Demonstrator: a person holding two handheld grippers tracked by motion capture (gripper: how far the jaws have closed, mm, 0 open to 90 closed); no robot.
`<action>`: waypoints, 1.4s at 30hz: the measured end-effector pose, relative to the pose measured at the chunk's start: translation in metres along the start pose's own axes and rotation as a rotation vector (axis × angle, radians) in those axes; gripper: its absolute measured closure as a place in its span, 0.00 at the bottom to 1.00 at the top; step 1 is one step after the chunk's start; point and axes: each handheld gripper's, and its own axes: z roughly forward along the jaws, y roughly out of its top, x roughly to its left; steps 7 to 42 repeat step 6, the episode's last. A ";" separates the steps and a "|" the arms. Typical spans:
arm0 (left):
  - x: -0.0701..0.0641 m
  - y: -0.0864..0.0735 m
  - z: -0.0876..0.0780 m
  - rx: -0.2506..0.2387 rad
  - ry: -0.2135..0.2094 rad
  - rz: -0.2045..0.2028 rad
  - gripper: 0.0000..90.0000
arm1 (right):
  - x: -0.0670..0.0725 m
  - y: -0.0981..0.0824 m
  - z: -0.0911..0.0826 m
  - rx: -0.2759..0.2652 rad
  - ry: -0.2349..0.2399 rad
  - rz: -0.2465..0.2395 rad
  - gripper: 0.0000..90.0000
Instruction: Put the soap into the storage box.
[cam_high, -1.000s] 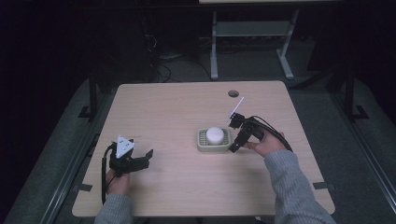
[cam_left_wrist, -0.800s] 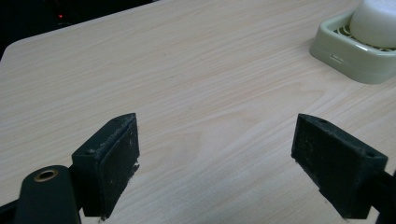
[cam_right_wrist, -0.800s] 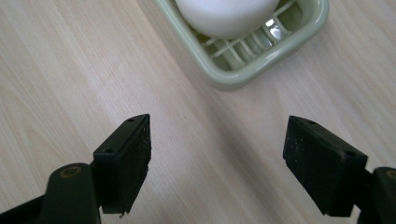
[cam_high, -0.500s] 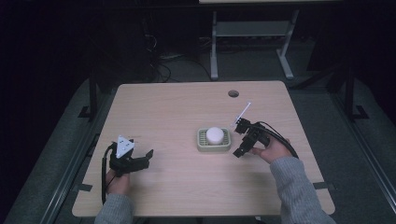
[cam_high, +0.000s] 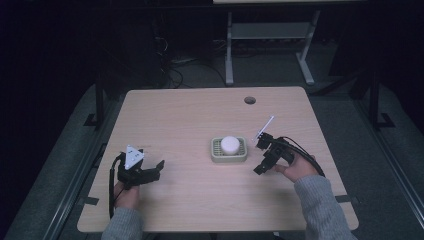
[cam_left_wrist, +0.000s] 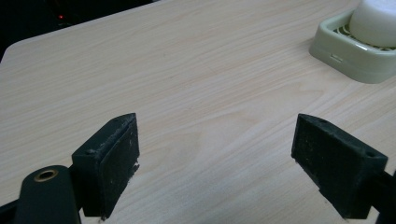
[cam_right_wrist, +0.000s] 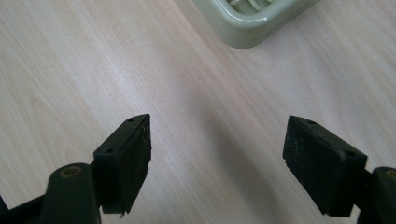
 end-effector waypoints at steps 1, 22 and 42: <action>0.000 0.000 0.000 0.001 0.000 -0.001 0.16 | 0.001 -0.002 0.000 -0.003 0.001 0.002 0.25; 0.000 0.000 0.001 0.000 0.000 0.006 0.16 | 0.002 -0.011 0.004 -0.011 0.002 0.003 0.25; 0.000 0.000 0.001 0.000 0.000 0.006 0.16 | 0.002 -0.011 0.004 -0.011 0.002 0.003 0.25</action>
